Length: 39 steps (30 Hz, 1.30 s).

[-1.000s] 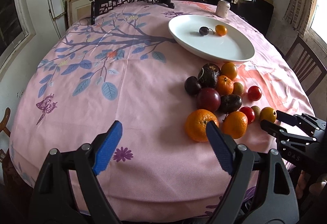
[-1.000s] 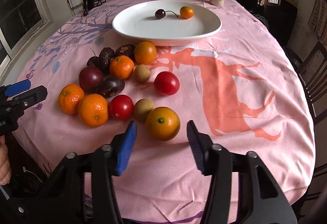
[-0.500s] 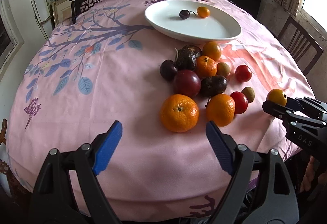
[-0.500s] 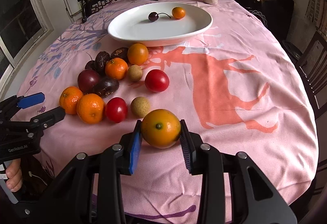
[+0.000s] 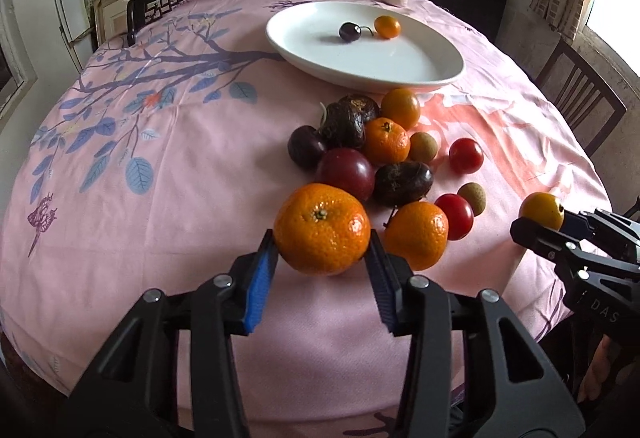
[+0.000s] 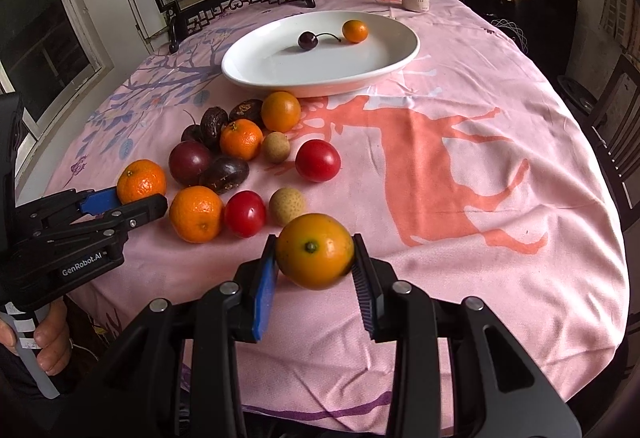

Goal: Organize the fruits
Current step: 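Lower both held oranges onto the white plate and open both tools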

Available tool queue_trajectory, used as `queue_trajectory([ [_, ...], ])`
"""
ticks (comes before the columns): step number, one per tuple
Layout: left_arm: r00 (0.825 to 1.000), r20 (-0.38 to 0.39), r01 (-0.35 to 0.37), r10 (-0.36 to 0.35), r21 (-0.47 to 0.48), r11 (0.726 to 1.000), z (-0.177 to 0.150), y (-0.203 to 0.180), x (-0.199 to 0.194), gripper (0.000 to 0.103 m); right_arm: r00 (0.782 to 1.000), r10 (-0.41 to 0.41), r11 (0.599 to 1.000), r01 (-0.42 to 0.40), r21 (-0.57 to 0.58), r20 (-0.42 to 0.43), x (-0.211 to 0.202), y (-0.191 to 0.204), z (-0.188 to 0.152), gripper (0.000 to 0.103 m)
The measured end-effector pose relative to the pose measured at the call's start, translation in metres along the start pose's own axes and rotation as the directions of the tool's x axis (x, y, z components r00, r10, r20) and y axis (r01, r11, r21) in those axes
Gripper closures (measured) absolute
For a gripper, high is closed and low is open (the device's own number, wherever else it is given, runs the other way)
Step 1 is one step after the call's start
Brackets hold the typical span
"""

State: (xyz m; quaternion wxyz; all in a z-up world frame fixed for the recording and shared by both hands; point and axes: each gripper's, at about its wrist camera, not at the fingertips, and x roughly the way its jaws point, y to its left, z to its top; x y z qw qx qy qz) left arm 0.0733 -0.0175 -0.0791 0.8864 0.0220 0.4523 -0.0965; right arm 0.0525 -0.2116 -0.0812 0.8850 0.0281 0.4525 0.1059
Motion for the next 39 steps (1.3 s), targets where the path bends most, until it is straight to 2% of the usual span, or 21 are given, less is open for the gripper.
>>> queue_trajectory([
  [18, 1.000, 0.025, 0.014, -0.013, -0.038, 0.999, 0.006, 0.012, -0.015, 0.059, 1.000, 0.014, 1.000, -0.014, 0.018, 0.021, -0.003, 0.002, 0.005, 0.067],
  [23, 0.999, 0.041, 0.018, -0.017, -0.034, 0.999, 0.019, 0.014, -0.021, 0.059, 0.999, 0.036, 0.999, -0.036, -0.002, 0.026, -0.004, 0.007, 0.018, 0.067],
  [26, 0.997, 0.066, 0.031, -0.029, -0.028, 0.999, 0.045, 0.015, -0.028, 0.059, 0.998, 0.041, 0.999, -0.039, -0.035, 0.051, -0.009, 0.009, 0.041, 0.067],
  [30, 0.997, 0.078, 0.030, -0.030, -0.006, 1.000, 0.105, 0.016, -0.016, 0.058, 0.996, 0.071, 0.995, -0.067, -0.076, 0.052, 0.001, 0.006, 0.093, 0.067],
  [35, 0.998, 0.048, -0.032, 0.032, -0.010, 0.999, 0.194, 0.017, 0.045, 0.058, 0.999, -0.005, 0.993, 0.011, -0.118, 0.045, 0.049, -0.004, 0.169, 0.067],
  [39, 0.999, -0.040, -0.028, 0.026, -0.039, 0.999, 0.237, 0.020, 0.105, 0.058, 0.998, -0.047, 0.994, 0.043, -0.101, -0.033, 0.107, -0.021, 0.206, 0.067],
])
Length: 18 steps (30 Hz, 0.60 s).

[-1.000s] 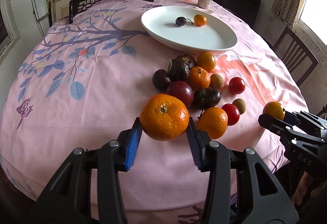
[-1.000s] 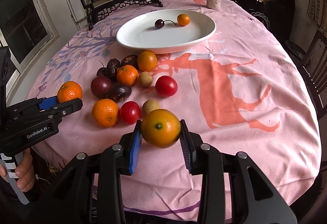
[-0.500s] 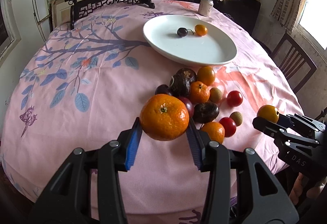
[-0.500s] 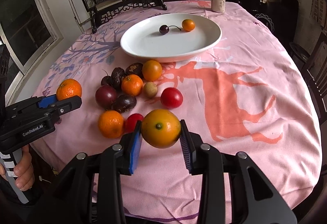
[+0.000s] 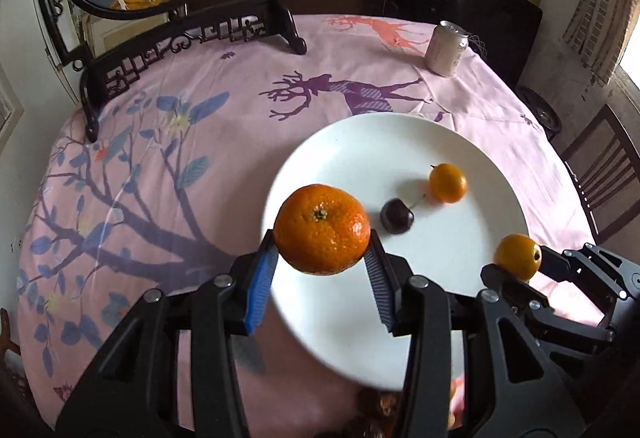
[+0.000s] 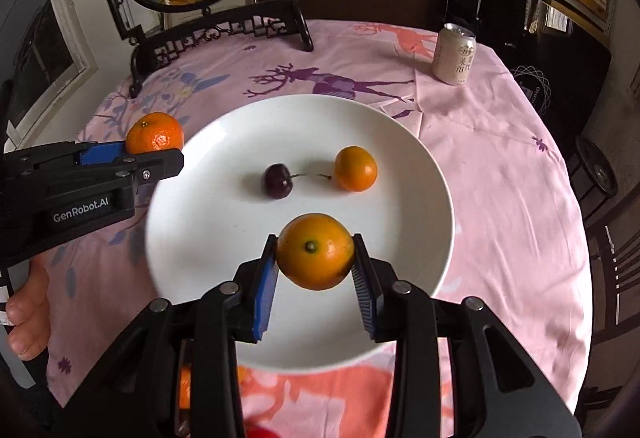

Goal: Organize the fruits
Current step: 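Lower both held oranges onto the white plate and open both tools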

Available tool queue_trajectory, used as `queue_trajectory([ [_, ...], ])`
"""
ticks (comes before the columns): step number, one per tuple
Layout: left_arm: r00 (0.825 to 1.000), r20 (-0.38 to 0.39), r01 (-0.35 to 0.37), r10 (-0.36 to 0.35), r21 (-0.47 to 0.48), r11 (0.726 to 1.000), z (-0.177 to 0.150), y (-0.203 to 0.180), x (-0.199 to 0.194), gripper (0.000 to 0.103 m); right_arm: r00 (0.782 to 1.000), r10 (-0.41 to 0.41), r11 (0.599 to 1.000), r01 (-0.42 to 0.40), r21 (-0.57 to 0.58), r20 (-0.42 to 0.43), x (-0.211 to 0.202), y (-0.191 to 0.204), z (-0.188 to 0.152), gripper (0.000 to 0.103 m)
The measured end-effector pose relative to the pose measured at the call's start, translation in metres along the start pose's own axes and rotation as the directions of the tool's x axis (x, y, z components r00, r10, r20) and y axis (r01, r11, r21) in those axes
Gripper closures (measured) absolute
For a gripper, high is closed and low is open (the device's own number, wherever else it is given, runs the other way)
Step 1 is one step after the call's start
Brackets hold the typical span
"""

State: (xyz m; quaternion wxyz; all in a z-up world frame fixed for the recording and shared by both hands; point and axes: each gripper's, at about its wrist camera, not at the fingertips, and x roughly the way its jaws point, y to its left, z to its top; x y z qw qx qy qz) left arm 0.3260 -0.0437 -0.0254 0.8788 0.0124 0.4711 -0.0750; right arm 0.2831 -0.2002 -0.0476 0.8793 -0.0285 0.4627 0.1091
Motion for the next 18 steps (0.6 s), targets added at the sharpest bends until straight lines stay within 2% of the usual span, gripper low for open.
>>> queue_trajectory([
  [6, 0.999, -0.042, -0.006, 0.007, 0.020, 1.000, 0.021, -0.009, 0.042, 0.058, 0.996, 0.000, 1.000, 0.002, 0.024, -0.090, 0.049, -0.017, 0.021, 0.067],
  [10, 0.998, -0.059, -0.003, 0.005, 0.033, 0.999, 0.030, -0.016, 0.055, 0.057, 0.997, -0.010, 1.000, 0.011, 0.011, -0.077, 0.064, -0.016, 0.030, 0.066],
  [11, 0.999, -0.054, -0.001, 0.003, 0.032, 0.999, 0.032, -0.017, 0.054, 0.056, 0.997, -0.029, 1.000, 0.028, -0.005, -0.068, 0.065, -0.015, 0.033, 0.056],
  [12, 0.999, -0.039, -0.001, 0.002, 0.029, 1.000, 0.033, -0.017, 0.049, 0.050, 0.996, -0.057, 0.998, 0.055, -0.019, -0.066, 0.064, -0.014, 0.034, 0.046],
  [13, 1.000, -0.019, 0.003, -0.002, 0.027, 1.000, 0.033, -0.015, 0.041, 0.045, 0.996, -0.071, 0.997, 0.070, -0.022, -0.057, 0.059, -0.014, 0.034, 0.046],
  [14, 1.000, 0.006, 0.009, -0.009, 0.027, 1.000, 0.031, -0.013, 0.030, 0.035, 0.996, -0.069, 0.997, 0.067, -0.022, -0.050, 0.052, -0.015, 0.032, 0.045],
  [17, 0.997, 0.070, 0.012, -0.013, 0.018, 1.000, 0.015, -0.004, -0.012, 0.028, 0.998, -0.055, 0.998, 0.055, -0.006, -0.040, 0.018, -0.016, 0.016, 0.045],
  [18, 0.995, 0.093, 0.020, -0.021, 0.015, 1.000, 0.004, -0.001, -0.028, 0.019, 0.998, -0.046, 0.999, 0.046, 0.006, -0.034, 0.005, -0.016, 0.007, 0.044],
])
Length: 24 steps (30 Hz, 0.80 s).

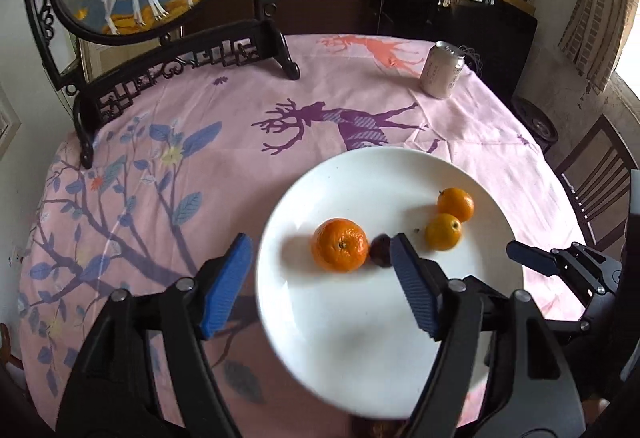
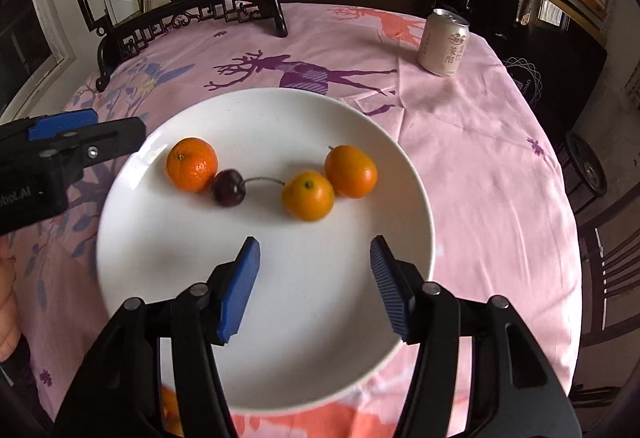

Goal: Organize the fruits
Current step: 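Lower both held oranges onto the white plate and open both tools, then grasp a tan round fruit with the right tool while the left tool grasps a dark red plum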

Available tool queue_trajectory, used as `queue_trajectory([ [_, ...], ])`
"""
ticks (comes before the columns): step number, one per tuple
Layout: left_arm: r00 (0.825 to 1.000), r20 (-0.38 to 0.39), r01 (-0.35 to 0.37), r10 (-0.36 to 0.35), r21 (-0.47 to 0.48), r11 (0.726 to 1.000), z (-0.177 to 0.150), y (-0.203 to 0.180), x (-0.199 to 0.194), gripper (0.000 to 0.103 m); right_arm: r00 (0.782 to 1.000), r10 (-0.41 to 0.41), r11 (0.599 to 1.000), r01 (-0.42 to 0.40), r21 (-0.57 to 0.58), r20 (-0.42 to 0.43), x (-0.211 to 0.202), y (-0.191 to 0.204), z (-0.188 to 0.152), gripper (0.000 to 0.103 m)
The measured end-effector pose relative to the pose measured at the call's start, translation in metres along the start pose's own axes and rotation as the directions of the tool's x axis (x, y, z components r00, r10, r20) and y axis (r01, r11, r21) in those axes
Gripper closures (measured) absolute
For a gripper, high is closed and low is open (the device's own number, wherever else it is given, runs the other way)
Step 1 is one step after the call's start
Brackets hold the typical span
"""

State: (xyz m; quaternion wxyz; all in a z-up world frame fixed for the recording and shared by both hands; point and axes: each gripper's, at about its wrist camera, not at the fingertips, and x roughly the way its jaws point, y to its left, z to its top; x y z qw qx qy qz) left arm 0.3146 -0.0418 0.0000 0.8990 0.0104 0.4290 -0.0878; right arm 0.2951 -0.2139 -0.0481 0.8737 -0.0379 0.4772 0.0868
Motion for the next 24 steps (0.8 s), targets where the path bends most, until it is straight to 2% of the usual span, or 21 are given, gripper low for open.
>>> queue_trajectory([
  [2, 0.998, 0.053, -0.028, 0.028, -0.008, 1.000, -0.024, 0.004, -0.033, 0.011, 1.000, 0.024, 0.999, -0.025, 0.024, 0.018, -0.026, 0.000, -0.024, 0.037],
  [3, 0.996, 0.075, -0.038, 0.039, -0.007, 0.999, -0.039, 0.006, -0.048, 0.010, 0.999, 0.027, 0.999, -0.028, 0.034, 0.029, -0.037, 0.002, -0.039, 0.027],
  [4, 0.995, 0.092, -0.038, 0.039, -0.011, 0.999, -0.055, 0.008, -0.061, 0.008, 0.999, 0.020, 0.999, -0.022, 0.048, 0.046, -0.048, 0.004, -0.055, 0.022],
  [5, 0.994, 0.102, -0.039, 0.041, -0.023, 0.999, -0.072, 0.011, -0.071, 0.005, 0.998, 0.006, 0.998, -0.011, 0.064, 0.067, -0.057, 0.007, -0.072, 0.011],
  [6, 0.994, 0.101, -0.044, 0.048, -0.045, 0.998, -0.090, 0.015, -0.080, 0.004, 0.996, -0.005, 0.997, -0.002, 0.081, 0.085, -0.065, 0.010, -0.088, 0.008],
  [10, 0.997, 0.068, -0.035, 0.043, -0.117, 0.992, -0.148, 0.031, -0.100, 0.004, 0.994, 0.020, 0.991, -0.033, 0.130, 0.105, -0.092, 0.018, -0.131, 0.008],
  [13, 0.996, 0.054, -0.065, 0.071, -0.100, 0.993, -0.179, 0.031, -0.108, 0.004, 0.993, 0.036, 0.992, -0.050, 0.120, 0.115, -0.109, 0.028, -0.146, 0.008],
  [19, 0.997, 0.029, -0.071, 0.074, -0.086, 0.994, -0.218, 0.029, -0.121, 0.005, 0.994, 0.017, 0.998, -0.024, 0.063, 0.110, -0.121, 0.048, -0.177, 0.008],
  [24, 0.998, 0.011, -0.067, 0.067, -0.050, 0.996, -0.238, 0.023, -0.124, 0.004, 0.995, -0.050, 0.999, 0.048, 0.021, 0.081, -0.113, 0.057, -0.202, 0.008],
])
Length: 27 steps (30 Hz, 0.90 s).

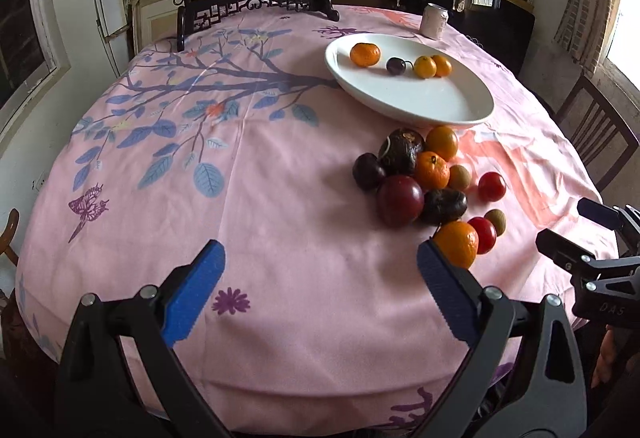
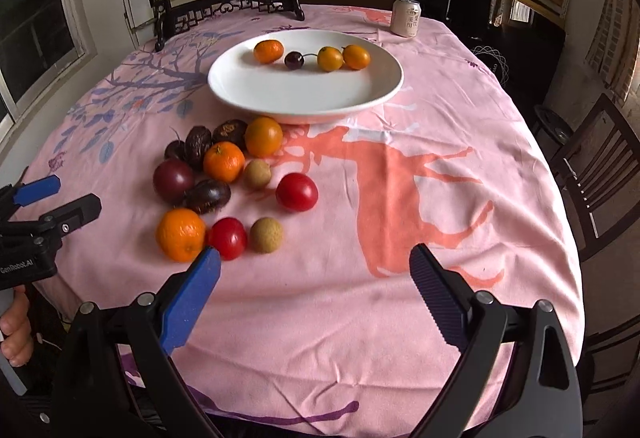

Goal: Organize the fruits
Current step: 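Grasp a tan round fruit with the right tool while the left tool grasps a dark red plum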

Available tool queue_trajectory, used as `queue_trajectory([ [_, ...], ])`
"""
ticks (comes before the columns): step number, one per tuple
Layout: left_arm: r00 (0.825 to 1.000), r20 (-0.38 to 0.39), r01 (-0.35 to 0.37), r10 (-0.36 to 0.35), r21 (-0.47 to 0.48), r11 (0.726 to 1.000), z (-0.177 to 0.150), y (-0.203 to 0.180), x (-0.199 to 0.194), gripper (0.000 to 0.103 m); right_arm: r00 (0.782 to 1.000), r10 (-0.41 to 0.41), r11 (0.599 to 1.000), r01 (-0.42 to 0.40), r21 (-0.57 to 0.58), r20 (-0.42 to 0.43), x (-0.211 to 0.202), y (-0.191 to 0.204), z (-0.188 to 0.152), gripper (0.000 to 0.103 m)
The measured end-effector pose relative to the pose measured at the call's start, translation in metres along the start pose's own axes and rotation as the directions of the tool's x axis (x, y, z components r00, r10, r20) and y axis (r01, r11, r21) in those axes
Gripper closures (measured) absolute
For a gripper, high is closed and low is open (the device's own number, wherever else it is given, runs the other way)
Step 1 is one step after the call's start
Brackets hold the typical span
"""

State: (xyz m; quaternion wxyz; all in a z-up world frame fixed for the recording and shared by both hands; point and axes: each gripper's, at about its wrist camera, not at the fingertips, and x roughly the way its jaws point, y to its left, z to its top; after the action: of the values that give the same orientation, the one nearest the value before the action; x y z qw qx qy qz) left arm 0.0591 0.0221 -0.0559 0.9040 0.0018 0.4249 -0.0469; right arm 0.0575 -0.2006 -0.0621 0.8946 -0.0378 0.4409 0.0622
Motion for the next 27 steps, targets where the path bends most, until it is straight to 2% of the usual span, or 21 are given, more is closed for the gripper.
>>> queue_trajectory([
  [4, 1.000, -0.003, -0.006, 0.006, -0.003, 1.000, -0.002, 0.002, 0.003, 0.004, 1.000, 0.014, 1.000, -0.014, -0.023, 0.026, 0.006, 0.002, -0.008, 0.008],
  [5, 1.000, -0.005, -0.006, 0.006, -0.005, 1.000, -0.002, 0.003, 0.003, 0.004, 0.999, 0.024, 0.999, -0.024, -0.026, 0.028, 0.009, 0.003, -0.009, 0.019],
  [6, 1.000, -0.007, -0.009, 0.009, -0.006, 1.000, -0.003, 0.004, 0.004, 0.004, 0.999, 0.038, 0.999, -0.038, -0.031, 0.021, 0.013, 0.003, -0.009, 0.045],
  [8, 1.000, -0.011, -0.020, 0.020, -0.012, 1.000, -0.003, 0.007, 0.006, 0.004, 0.997, 0.076, 0.997, -0.076, -0.020, -0.024, 0.024, 0.002, -0.008, 0.062],
  [13, 0.999, -0.026, -0.023, 0.022, -0.028, 0.999, -0.004, 0.016, 0.011, 0.005, 0.992, 0.112, 0.993, -0.113, -0.014, -0.056, 0.038, 0.005, -0.009, 0.064],
  [18, 0.999, -0.042, -0.022, 0.021, -0.024, 0.999, -0.004, 0.017, 0.020, 0.005, 0.993, 0.108, 0.993, -0.111, -0.039, -0.054, 0.052, 0.014, -0.002, 0.065],
  [19, 0.999, -0.049, -0.023, 0.022, -0.022, 0.999, -0.004, 0.016, 0.022, 0.004, 0.994, 0.103, 0.993, -0.105, -0.048, -0.048, 0.056, 0.018, 0.002, 0.067],
  [20, 0.998, -0.056, -0.024, 0.023, -0.020, 1.000, -0.004, 0.014, 0.025, 0.004, 0.995, 0.091, 0.994, -0.093, -0.061, -0.039, 0.058, 0.022, 0.005, 0.078],
  [27, 0.997, -0.067, -0.028, 0.030, 0.028, 0.999, 0.005, -0.005, 0.044, 0.005, 0.994, 0.105, 0.994, -0.105, 0.008, -0.025, 0.042, 0.005, 0.007, 0.079],
])
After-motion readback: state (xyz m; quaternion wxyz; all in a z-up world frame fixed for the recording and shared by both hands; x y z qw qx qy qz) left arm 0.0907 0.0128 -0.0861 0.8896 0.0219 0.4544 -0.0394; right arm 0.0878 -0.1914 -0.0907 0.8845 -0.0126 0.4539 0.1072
